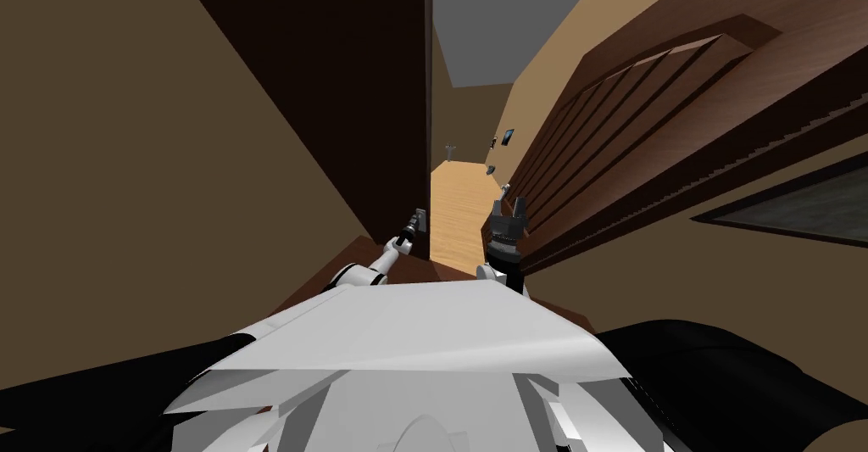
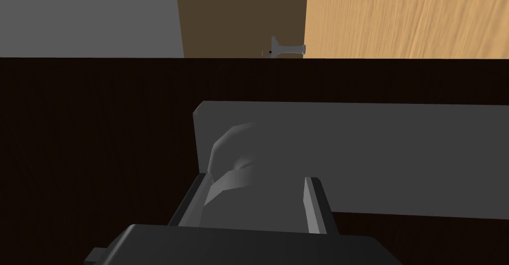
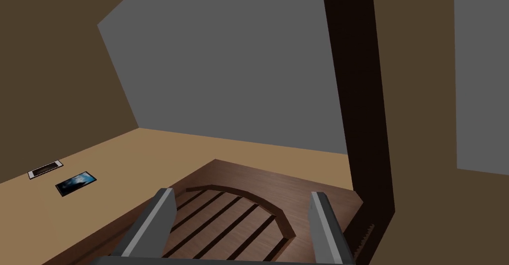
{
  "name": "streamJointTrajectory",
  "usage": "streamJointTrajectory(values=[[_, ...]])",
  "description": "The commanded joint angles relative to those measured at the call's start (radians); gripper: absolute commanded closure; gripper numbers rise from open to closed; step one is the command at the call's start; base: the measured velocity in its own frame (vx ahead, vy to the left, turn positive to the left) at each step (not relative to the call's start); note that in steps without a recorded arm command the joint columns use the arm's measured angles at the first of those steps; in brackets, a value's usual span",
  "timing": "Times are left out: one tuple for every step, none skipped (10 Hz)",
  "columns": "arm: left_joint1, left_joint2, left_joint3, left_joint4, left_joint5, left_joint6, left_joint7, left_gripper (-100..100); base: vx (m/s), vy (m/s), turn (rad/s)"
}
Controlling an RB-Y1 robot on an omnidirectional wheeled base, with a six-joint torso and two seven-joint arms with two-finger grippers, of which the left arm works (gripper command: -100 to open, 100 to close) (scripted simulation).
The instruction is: Push the door open
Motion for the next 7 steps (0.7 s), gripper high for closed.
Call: streamJointTrajectory(values=[[-0.001,0.013,0.017,-0.005,0.006,0.0,-0.008,100,0.153,-0.138,0.054],[-0.001,0.013,0.017,-0.005,0.006,0.0,-0.008,100,0.113,-0.087,0.035],[0.0,0.022,0.028,-0.005,0.01,0.001,-0.013,100,0.122,-0.084,0.02],[0.001,0.027,0.037,-0.004,0.013,0.001,-0.017,100,0.15,-0.105,0.051],[0.002,0.033,0.046,-0.004,0.017,0.002,-0.022,100,0.153,-0.12,0.042],[0.002,0.033,0.046,-0.004,0.017,0.002,-0.022,100,0.117,-0.098,0.017],[0.003,0.039,0.057,-0.004,0.021,0.003,-0.026,100,0.119,-0.116,0.027]])
